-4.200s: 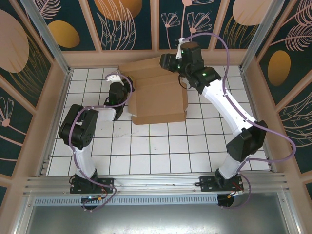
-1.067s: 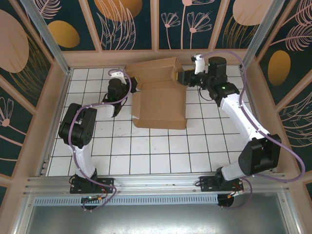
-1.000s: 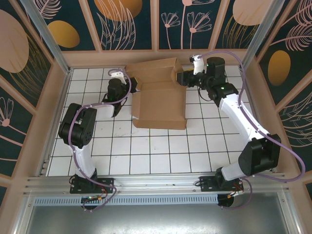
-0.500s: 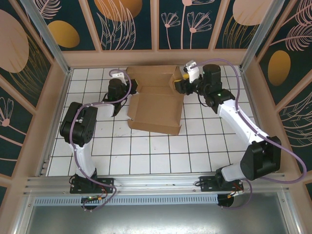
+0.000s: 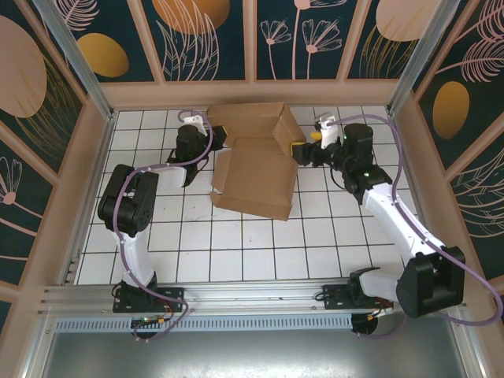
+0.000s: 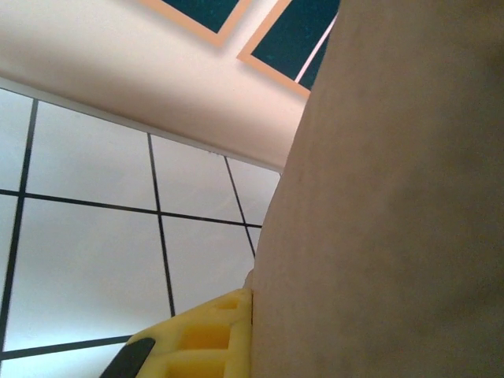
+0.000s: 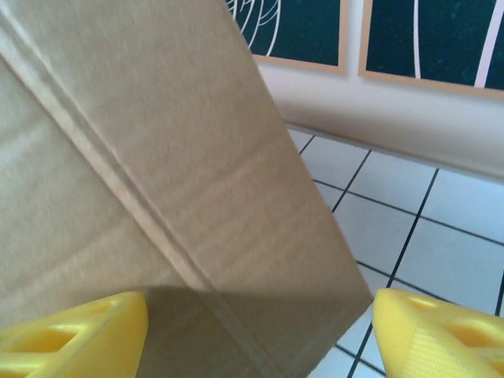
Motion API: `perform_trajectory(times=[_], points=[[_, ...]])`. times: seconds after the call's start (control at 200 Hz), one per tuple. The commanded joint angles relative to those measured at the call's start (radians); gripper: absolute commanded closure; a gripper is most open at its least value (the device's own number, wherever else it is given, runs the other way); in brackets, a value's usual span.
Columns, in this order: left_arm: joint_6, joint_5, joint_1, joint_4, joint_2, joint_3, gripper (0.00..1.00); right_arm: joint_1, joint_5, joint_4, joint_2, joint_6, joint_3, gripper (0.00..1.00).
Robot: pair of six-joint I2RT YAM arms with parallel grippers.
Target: Fold the paper box
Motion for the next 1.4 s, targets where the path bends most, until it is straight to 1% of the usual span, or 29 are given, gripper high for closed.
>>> perform_trajectory(times=[0.0,0.075,0.205,0.285,0.385,0.505,0.616,0.741,0.806,0.881,0.951,1.006,1.091,1.231,1.276,1.336,1.396], points=[[-0.112,0.021,-0.005,0.095,-0.009,0.029,1.0,0.024,-0.007,0.061,-0.044,0.077,-0.064,0.24],[-0.132,-0.002,-0.006,0.078,-0.009,0.035,1.0,0.048,-0.014,0.078,-0.054,0.104,-0.095,0.24],[-0.141,-0.04,-0.004,0.023,-0.012,0.052,1.0,0.084,-0.039,0.192,-0.089,0.172,-0.177,0.23],[-0.148,-0.061,-0.004,0.002,-0.017,0.055,1.0,0.091,-0.018,0.257,-0.107,0.245,-0.225,0.23],[-0.148,-0.093,-0.002,-0.02,-0.029,0.052,1.0,0.092,0.049,0.277,-0.147,0.326,-0.269,0.24],[-0.148,-0.11,0.0,-0.015,-0.041,0.043,1.0,0.092,0.161,0.236,-0.216,0.406,-0.293,0.24],[-0.156,-0.097,0.002,0.007,-0.046,0.042,1.0,0.093,0.252,0.169,-0.227,0.43,-0.269,0.29],[-0.175,-0.072,0.001,0.031,-0.042,0.048,1.0,0.089,0.265,0.089,-0.158,0.451,-0.195,0.34],[-0.183,-0.063,0.002,0.037,-0.042,0.05,1.0,0.081,0.273,0.061,-0.125,0.48,-0.167,0.41],[-0.185,-0.06,0.002,0.036,-0.044,0.052,1.0,0.05,0.21,0.091,-0.122,0.51,-0.175,0.51],[-0.19,-0.055,0.002,0.036,-0.042,0.054,1.0,0.011,0.093,0.163,-0.136,0.562,-0.208,0.65],[-0.197,-0.049,0.004,0.042,-0.04,0.056,1.0,-0.014,0.015,0.225,-0.145,0.605,-0.237,0.75],[-0.211,-0.034,0.003,0.055,-0.025,0.063,1.0,-0.026,-0.072,0.296,-0.152,0.651,-0.264,0.84],[-0.234,0.001,0.004,0.085,0.001,0.081,1.0,-0.037,-0.166,0.375,-0.158,0.69,-0.291,0.95],[-0.245,0.013,0.006,0.101,0.008,0.082,1.0,-0.051,-0.213,0.419,-0.161,0.713,-0.308,0.98],[-0.261,0.036,0.01,0.137,0.016,0.08,1.0,-0.071,-0.285,0.51,-0.157,0.769,-0.338,0.99],[-0.289,0.073,0.016,0.215,0.03,0.069,1.0,-0.084,-0.342,0.594,-0.15,0.823,-0.362,0.99]])
